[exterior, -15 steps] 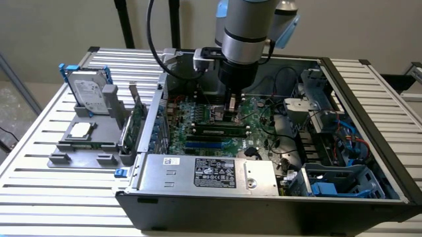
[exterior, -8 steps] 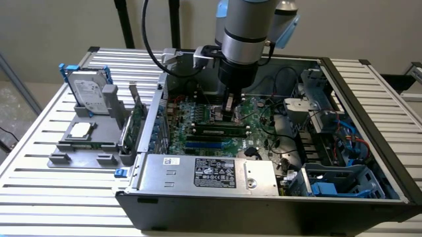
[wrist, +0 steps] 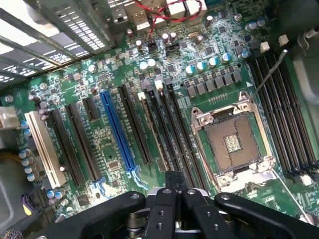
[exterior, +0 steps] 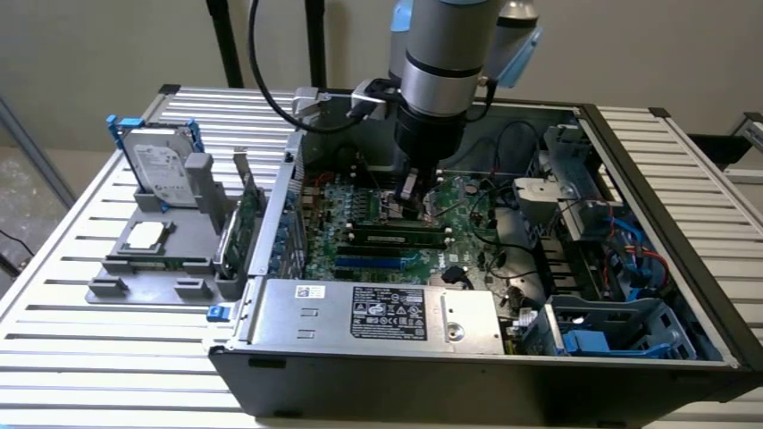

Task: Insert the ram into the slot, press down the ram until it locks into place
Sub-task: 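Press down the ram until it locks into place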

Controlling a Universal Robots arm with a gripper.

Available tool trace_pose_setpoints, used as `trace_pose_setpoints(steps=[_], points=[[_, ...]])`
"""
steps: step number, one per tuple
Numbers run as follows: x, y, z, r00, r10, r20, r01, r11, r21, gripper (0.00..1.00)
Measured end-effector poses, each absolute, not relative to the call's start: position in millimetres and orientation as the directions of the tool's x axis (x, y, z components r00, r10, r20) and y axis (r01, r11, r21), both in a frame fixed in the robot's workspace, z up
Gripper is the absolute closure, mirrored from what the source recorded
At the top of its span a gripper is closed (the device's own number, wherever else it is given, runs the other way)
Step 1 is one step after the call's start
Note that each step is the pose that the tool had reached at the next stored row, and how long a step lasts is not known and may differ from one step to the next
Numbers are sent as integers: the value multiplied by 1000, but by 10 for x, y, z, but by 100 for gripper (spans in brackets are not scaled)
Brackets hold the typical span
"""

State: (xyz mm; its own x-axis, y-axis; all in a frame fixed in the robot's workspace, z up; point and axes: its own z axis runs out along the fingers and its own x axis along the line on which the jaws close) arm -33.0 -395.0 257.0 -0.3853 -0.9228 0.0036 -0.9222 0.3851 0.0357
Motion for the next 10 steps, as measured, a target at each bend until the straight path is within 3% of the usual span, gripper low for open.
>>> trace_pose_setpoints(steps=[10], points=[[-330, -3950, 2570, -543, -840, 4, -839, 542, 36, 89]])
